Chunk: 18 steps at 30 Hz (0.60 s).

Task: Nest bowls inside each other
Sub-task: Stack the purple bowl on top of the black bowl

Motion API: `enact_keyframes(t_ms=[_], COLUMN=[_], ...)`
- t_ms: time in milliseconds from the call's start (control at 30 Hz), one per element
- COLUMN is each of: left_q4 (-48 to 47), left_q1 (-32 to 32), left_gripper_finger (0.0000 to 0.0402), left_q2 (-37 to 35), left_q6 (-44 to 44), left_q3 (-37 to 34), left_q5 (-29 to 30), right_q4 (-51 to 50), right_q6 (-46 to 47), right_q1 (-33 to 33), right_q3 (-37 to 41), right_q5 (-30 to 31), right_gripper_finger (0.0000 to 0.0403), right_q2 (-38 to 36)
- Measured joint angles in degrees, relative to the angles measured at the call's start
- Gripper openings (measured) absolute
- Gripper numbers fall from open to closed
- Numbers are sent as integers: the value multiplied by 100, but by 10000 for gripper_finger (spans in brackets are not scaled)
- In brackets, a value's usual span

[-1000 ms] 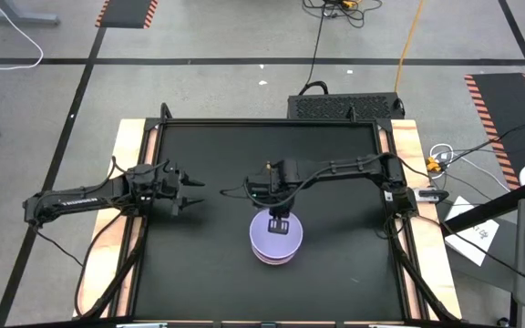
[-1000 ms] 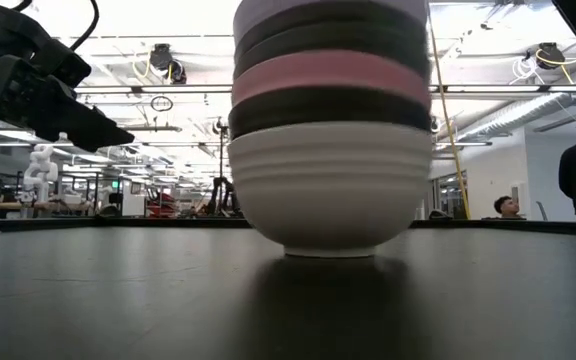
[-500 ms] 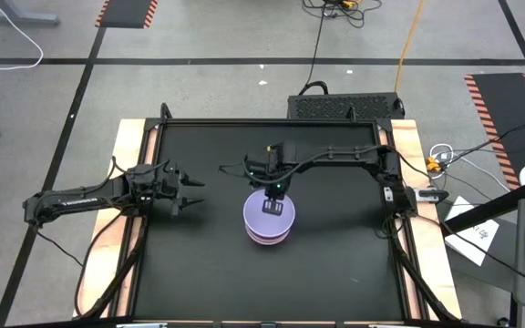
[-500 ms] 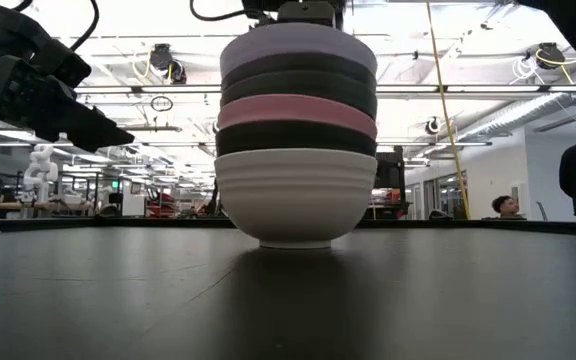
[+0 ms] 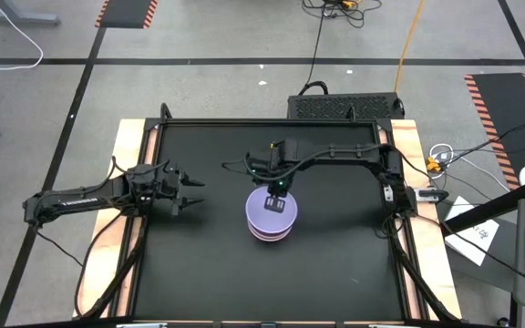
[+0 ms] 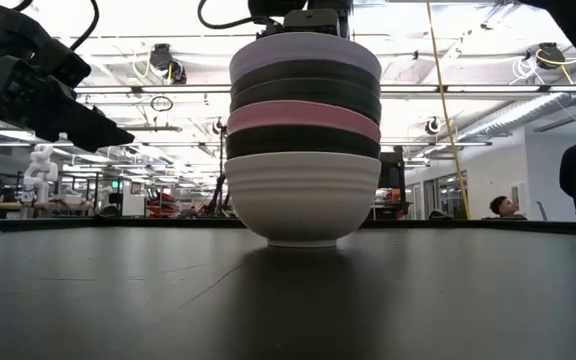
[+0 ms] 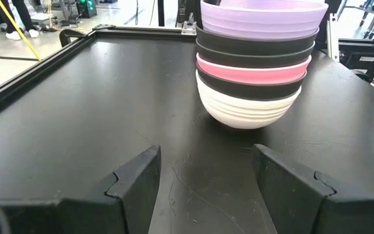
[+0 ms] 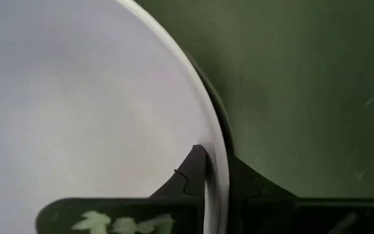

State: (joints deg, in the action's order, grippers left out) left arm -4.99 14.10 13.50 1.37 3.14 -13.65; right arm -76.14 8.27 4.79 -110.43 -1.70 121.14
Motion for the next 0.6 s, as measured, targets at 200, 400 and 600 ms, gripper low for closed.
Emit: enact_keyframes(t_ms=[200,400,600], left_q4=[0,0,0], left_q1=[1,1,-1], left_gripper_finger=[246,246,246], left_q2=[0,0,0], left_q6=[5,26,6], left_q3=[0,2,2], left_q5=[0,-31,-35], right_q4=[-84,-81,219], right_q6=[-38,-85,-375], right_q1=[-228,-414,-512], right_q3=[0,7,20], right_q5=[-208,-337,-315], right_gripper_finger=[4,4,4], right_q2=[-2,-2,0])
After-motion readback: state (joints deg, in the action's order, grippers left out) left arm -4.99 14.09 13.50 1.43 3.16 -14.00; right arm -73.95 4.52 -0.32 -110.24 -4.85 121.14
